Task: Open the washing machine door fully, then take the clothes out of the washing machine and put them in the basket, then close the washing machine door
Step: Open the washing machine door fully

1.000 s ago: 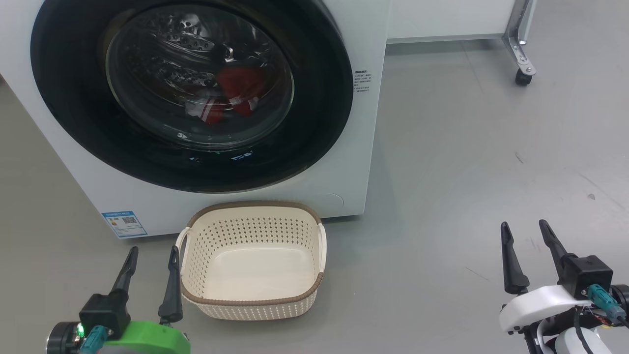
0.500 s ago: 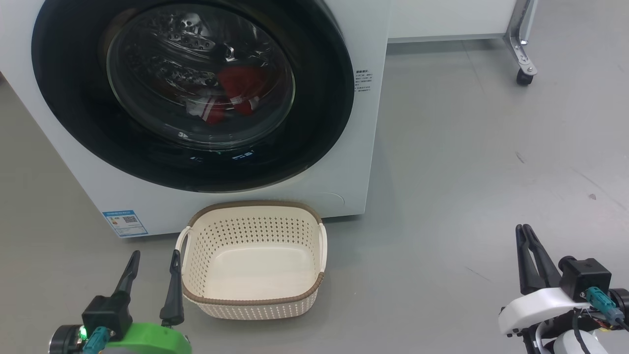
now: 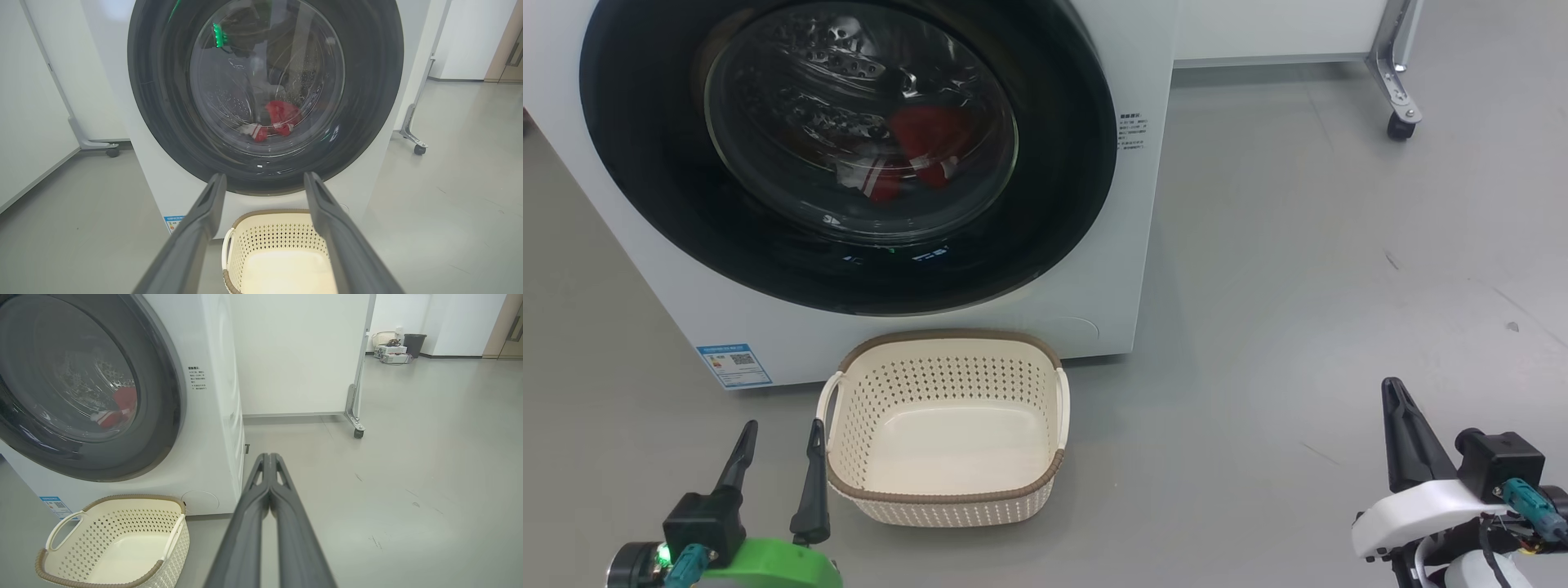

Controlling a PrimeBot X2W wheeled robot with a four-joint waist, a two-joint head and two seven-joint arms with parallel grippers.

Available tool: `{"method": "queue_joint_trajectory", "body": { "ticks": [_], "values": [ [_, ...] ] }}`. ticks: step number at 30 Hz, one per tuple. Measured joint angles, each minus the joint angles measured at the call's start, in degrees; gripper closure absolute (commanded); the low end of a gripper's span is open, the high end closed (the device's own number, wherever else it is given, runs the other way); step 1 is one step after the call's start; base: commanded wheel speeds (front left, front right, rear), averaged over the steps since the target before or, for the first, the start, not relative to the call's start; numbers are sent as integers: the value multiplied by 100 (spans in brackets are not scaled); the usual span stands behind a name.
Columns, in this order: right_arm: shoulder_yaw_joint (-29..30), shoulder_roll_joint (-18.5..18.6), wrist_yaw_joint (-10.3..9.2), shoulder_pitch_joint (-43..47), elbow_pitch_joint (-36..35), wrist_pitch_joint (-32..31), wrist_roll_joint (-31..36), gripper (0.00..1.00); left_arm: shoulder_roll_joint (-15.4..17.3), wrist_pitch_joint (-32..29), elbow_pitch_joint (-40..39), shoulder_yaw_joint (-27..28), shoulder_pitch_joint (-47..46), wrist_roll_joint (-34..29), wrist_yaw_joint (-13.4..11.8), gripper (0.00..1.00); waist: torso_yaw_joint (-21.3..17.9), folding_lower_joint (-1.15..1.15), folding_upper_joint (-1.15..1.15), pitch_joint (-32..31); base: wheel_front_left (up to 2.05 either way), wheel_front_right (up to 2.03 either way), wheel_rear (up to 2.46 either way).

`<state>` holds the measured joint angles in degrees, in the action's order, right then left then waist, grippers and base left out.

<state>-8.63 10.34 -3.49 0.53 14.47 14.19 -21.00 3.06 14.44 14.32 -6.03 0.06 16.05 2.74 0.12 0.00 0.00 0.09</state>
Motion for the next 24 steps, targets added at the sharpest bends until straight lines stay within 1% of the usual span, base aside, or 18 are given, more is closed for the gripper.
{"method": "queue_joint_trajectory", "body": {
  "ticks": [4, 5, 12, 13, 14, 19, 20, 24],
  "values": [
    [99, -70, 52, 0, 18, 0, -162, 100, -1, 0, 2, -1, -2, -1, 0, 0, 27, 0, 0, 24, 0, 0, 0],
    [129, -105, 90, -1, 25, 0, -236, 100, -2, 0, 2, -1, -3, -1, 0, 0, 34, 0, 0, 31, 0, 0, 0],
    [501, -566, 366, -9, 37, -3, -1257, 100, -15, 0, -11, -27, -14, -15, 2, 0, 97, 0, 0, 140, 0, 0, 0],
    [612, -645, 441, -16, 41, -30, -1506, 100, -16, 0, -15, -29, -17, -31, 2, 0, 106, 0, 0, 162, 0, 0, 0],
    [669, -688, 475, -35, 59, -35, -1699, 100, -18, 0, -24, -34, -22, -43, 2, 0, 116, 0, 0, 186, 0, 0, 0],
    [968, -717, 706, -315, 109, -241, -2472, 100, -19, 0, -69, -75, -123, -54, 7, 0, 167, 0, 0, 330, 0, 0, 0],
    [968, -717, 706, -315, 109, -241, -2472, 100, -19, 0, -69, -75, -123, -54, 7, 0, 167, 0, 0, 330, 0, 0, 0],
    [1078, -739, 814, -607, 200, -555, -3138, 100, -21, 0, -123, -127, -222, -80, 10, 0, 212, 0, 0, 468, 0, 0, 0]
  ]
}}
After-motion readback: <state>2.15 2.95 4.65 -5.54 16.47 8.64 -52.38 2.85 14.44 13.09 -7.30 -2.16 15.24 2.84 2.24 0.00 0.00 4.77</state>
